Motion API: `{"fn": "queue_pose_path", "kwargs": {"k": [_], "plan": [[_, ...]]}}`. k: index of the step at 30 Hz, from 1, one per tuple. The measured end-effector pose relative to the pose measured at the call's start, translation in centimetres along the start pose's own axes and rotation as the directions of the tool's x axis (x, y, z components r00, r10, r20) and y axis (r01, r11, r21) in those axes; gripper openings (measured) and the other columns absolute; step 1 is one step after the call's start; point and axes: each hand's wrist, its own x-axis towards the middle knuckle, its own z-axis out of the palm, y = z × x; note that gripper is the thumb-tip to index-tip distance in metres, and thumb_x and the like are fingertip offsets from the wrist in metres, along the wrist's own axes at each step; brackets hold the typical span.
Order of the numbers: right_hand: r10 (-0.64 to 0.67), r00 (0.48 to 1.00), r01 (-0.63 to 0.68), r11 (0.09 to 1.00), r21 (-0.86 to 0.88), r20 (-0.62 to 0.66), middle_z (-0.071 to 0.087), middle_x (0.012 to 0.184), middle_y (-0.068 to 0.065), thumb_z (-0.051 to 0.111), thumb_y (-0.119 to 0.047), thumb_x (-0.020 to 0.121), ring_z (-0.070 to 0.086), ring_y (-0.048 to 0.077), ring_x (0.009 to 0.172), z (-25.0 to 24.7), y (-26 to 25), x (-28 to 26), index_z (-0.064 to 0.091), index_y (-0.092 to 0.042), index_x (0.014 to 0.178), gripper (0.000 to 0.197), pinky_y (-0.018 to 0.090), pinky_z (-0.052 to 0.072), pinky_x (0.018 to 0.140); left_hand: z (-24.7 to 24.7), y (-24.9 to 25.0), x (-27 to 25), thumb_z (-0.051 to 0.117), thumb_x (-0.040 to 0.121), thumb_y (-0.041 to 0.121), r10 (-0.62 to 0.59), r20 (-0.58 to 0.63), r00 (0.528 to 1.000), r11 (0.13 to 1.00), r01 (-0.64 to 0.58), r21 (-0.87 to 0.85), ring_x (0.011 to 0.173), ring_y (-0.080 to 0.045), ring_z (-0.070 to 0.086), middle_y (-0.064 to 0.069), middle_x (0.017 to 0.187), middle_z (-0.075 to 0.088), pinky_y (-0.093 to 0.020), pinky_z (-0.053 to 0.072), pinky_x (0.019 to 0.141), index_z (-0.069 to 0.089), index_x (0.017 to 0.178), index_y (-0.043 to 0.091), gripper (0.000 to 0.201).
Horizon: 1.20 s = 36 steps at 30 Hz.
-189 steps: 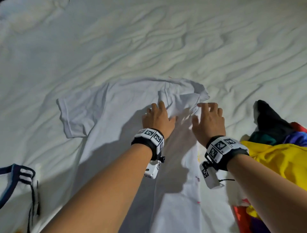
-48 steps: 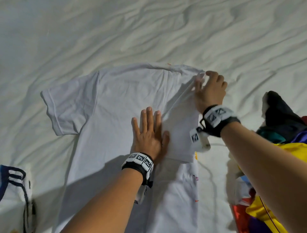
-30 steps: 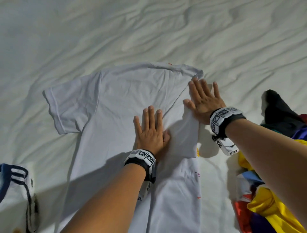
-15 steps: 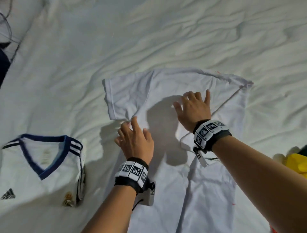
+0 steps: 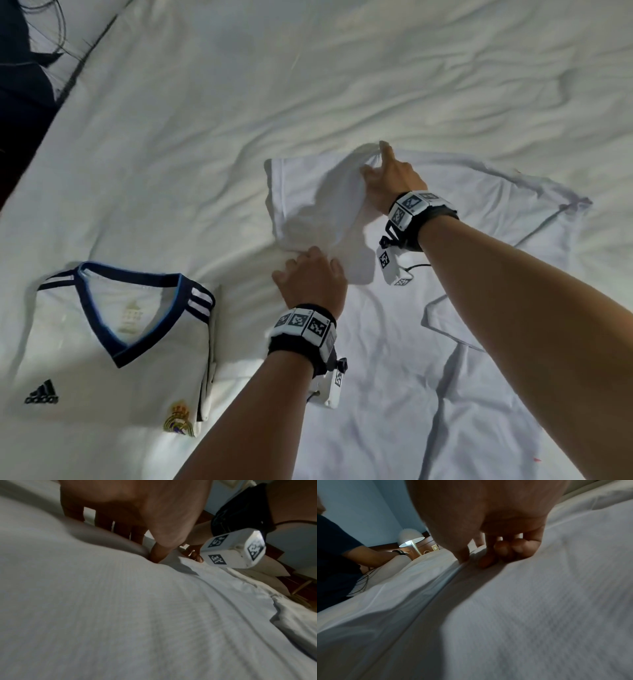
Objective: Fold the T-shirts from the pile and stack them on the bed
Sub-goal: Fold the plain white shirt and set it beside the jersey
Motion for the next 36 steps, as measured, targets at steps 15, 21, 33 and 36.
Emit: {"fn": "queue_pose_path", "kwargs": {"k": [15, 21, 33, 36], "plan": [[-0.002, 0.942, 0.140, 0.910, 0.389, -0.334, 0.068, 0.095, 0.003, 0.058, -0.031, 0.098, 0.063, 0.020, 0.083, -2.1, 7.1, -5.7, 0.066, -0.022, 0.110, 0.017, 0.032, 0.051, 0.073, -1.8, 4.1, -7.4, 0.071, 0.092, 0.019, 0.212, -0.227, 0.950, 0.958, -0.248, -0.142, 0.041, -0.030, 0.060, -0.007, 0.056, 0.063, -0.031, 0.042, 0.039, 0.059, 0.100, 0.007, 0.019], [0.005, 0.951, 0.100, 0.942, 0.320, -0.311, 0.066, 0.106, 0.004, 0.060, -0.025, 0.098, 0.060, 0.018, 0.091, -4.2, 12.9, -8.0, 0.069, -0.022, 0.112, 0.016, 0.028, 0.044, 0.076, 0.4, 8.8, -12.5, 0.058, 0.099, 0.026, 0.316, -0.153, 0.936, 0.913, -0.344, -0.218, 0.048, -0.028, 0.061, -0.003, 0.068, 0.062, -0.033, 0.047, 0.043, 0.051, 0.104, 0.013, 0.015], [-0.039, 0.960, 0.074, 0.991, 0.115, -0.278, 0.058, 0.121, 0.012, 0.054, -0.030, 0.100, 0.061, 0.031, 0.101, -3.3, 16.2, -14.7, 0.049, -0.017, 0.133, 0.036, 0.038, 0.048, 0.077, 3.8, 11.0, -16.2, 0.044, 0.089, 0.032, 0.387, 0.043, 0.921, 0.910, -0.374, -0.181, 0.057, -0.025, 0.062, -0.005, 0.088, 0.062, -0.029, 0.039, 0.045, 0.056, 0.111, 0.014, 0.031], [0.007, 0.991, 0.015, 0.987, 0.161, -0.134, 0.065, 0.095, 0.007, 0.049, -0.046, 0.100, 0.059, 0.029, 0.078, -0.9, 14.8, -20.3, 0.042, -0.022, 0.119, 0.031, 0.035, 0.039, 0.064, 3.5, 8.4, -18.2, 0.045, 0.098, 0.032, 0.351, 0.194, 0.916, 0.932, -0.321, -0.169, 0.087, -0.031, 0.066, -0.008, 0.111, 0.059, -0.040, 0.053, 0.069, 0.044, 0.130, 0.016, 0.036]]}}
